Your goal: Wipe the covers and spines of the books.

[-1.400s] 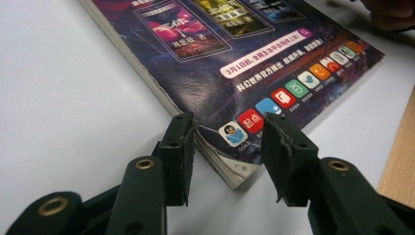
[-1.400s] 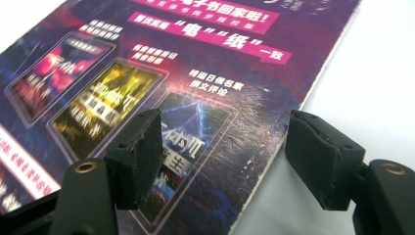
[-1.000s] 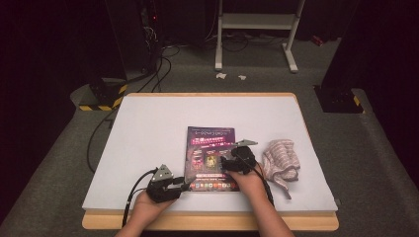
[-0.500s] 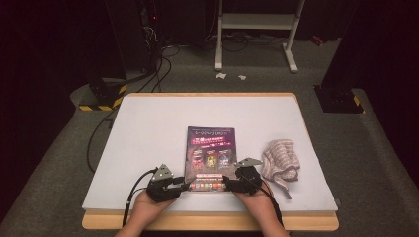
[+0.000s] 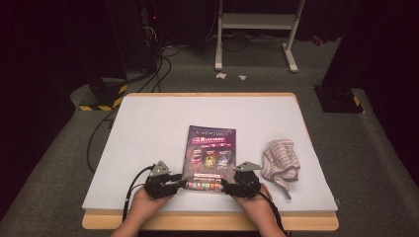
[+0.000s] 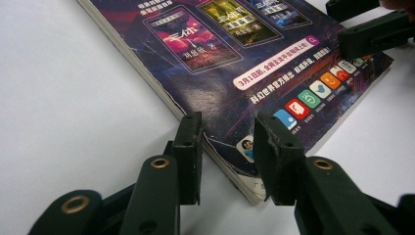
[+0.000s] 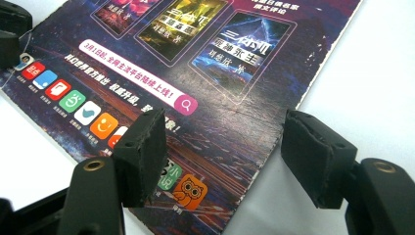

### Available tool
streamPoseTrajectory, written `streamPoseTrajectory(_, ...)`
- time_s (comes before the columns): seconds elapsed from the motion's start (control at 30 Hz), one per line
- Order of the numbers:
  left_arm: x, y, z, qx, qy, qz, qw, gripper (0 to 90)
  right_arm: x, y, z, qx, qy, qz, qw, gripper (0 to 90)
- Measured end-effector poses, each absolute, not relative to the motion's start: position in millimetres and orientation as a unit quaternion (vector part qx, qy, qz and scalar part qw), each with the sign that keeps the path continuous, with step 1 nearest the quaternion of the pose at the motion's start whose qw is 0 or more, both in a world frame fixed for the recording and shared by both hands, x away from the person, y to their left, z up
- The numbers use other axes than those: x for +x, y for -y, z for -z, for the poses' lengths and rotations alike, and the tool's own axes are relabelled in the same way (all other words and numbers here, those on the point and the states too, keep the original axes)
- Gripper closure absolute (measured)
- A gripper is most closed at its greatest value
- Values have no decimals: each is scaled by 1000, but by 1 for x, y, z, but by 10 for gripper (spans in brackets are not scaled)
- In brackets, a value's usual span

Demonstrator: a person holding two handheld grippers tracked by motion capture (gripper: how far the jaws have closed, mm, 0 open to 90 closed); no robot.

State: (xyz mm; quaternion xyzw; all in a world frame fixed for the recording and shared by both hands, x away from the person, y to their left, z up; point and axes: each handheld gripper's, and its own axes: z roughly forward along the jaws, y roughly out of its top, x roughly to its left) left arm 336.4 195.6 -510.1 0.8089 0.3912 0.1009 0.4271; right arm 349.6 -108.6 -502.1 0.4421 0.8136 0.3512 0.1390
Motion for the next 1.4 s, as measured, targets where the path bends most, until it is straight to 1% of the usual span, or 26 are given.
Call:
streamPoseTrajectory(0.1,336,-195,510,808,-392,-99,428,636,350,110,502,436,-817,-352,140,350)
streamPoseTrajectory(0.23,336,-196,511,806,-393,-97,432,634,351,110,499,428,-819,-347,158,358)
streamPoseTrajectory(0.53,336,-195,511,807,-388,-89,436,641,352,111,500,428,-819,-349,156,361)
streamPoseTrajectory(0.67,336,-198,509,800,-388,-104,446,561,352,116,491,424,-810,-365,176,359)
streamPoseTrajectory(0.77,337,-207,506,787,-397,-121,456,530,353,129,480,428,-795,-382,198,356)
streamPoseTrajectory(0.83,338,-213,504,780,-404,-120,463,528,355,139,473,435,-785,-392,205,356)
streamPoseTrajectory(0.93,338,-215,505,781,-407,-99,464,570,359,160,461,449,-766,-396,232,358)
streamPoseTrajectory(1.03,337,-205,509,797,-393,-77,452,584,363,181,455,466,-752,-391,253,358)
streamPoseTrajectory(1.1,335,-197,510,808,-384,-73,441,601,364,191,453,477,-744,-388,262,357)
streamPoseTrajectory(1.17,332,-192,510,814,-377,-86,433,607,366,202,452,487,-736,-385,271,348)
streamPoseTrajectory(1.23,333,-192,510,813,-373,-68,442,605,368,211,452,495,-731,-380,276,339)
streamPoseTrajectory(1.3,333,-192,511,812,-374,-67,444,605,371,219,454,503,-729,-373,275,323)
streamPoseTrajectory(1.4,333,-194,510,810,-375,-79,445,580,374,229,457,512,-725,-358,289,291)
